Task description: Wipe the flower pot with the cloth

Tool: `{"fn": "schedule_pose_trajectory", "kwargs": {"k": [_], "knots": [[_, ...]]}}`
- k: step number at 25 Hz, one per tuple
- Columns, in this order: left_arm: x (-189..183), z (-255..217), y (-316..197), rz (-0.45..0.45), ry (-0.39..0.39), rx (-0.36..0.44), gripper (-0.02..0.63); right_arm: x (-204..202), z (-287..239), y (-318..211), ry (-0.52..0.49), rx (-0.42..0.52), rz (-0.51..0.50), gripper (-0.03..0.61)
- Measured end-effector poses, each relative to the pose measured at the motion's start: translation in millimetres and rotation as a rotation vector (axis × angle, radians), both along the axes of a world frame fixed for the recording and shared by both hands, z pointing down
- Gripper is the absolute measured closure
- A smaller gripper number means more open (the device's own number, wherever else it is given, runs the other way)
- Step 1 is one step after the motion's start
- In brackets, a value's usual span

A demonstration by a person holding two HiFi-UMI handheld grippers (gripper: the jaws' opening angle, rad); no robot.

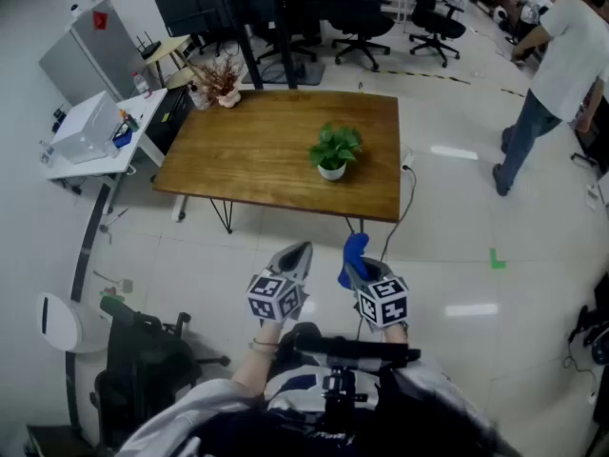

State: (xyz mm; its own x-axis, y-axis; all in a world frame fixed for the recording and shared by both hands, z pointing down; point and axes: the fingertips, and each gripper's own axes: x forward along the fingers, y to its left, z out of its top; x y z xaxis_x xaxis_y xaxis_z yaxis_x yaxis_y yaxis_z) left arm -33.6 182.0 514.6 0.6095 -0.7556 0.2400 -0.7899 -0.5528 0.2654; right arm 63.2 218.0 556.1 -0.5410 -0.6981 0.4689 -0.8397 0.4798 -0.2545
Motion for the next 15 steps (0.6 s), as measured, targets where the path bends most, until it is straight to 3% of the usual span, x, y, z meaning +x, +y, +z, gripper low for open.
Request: {"fn": "schedule_pose_trajectory", "kwargs": {"k": [7, 15], "knots": [[-0.1, 7.0, -13.2, -0.035, -0.009, -0.010, 0.607, 7.3, 8.3, -14.5, 0.001, -0.006, -0.024, 0.508], [5.2, 25.8, -59.5, -0.003, -0.011, -0.042, 0.607, 7.5, 19.9, -53.3, 0.014, -0.029, -0.018, 0.508]]}}
